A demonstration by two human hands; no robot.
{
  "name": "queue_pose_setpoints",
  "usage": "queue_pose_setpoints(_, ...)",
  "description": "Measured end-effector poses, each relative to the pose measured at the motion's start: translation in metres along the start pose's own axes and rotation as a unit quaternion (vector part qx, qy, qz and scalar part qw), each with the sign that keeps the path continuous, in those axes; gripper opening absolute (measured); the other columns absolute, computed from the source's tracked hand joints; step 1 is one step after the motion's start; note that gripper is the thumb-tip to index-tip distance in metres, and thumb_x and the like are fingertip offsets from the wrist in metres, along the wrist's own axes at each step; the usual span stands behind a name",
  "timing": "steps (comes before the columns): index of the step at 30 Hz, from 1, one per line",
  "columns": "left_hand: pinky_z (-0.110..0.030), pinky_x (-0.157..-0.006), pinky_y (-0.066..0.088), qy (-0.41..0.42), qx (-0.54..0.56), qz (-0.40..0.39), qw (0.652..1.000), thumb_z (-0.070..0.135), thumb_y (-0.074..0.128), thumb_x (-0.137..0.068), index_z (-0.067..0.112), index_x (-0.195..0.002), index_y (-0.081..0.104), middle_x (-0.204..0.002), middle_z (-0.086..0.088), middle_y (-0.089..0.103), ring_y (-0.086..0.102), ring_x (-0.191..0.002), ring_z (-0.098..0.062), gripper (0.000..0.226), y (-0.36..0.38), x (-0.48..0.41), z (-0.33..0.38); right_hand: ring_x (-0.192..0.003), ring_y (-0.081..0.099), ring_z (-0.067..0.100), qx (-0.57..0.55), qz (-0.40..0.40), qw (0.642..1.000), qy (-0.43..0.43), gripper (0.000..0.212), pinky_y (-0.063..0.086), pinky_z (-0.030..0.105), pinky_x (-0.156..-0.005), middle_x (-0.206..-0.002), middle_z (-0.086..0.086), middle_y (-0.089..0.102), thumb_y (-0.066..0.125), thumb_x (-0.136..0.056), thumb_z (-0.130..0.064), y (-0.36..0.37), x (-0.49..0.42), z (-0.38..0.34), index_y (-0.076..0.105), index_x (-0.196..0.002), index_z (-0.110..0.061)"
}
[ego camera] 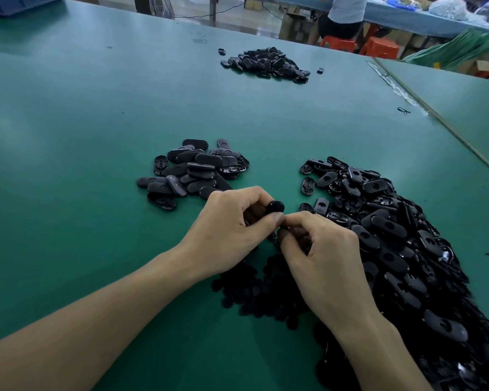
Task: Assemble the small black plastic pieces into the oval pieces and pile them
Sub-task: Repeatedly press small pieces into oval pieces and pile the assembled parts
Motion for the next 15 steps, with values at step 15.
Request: queue_pose_setpoints(15,-0.017,-0.055,0.046,0.0,-0.002,0.0,1.0,0.018,0.075,-0.089,0.019,-0.082,0.071,-0.065,0.006,0.069,0.057,-0.055,-0.009,0.008,-0.0002,0.0006,0.0027,-0.077,0.063,0.005,-0.002,-0.005,1.0,0.009,0.017,0.054,0.037,-0.067,-0.086,-0.015,0.067,0.065,-0.091,-0.017,0.0006,0.0004,0.002,0.073,-0.099,-0.029)
Point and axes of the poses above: each hand's wrist, its own x-axis away from the middle knuckle, its own y-axis out of the palm, z = x × y, the point moved 7 cm from there along -x, towards the middle knuckle
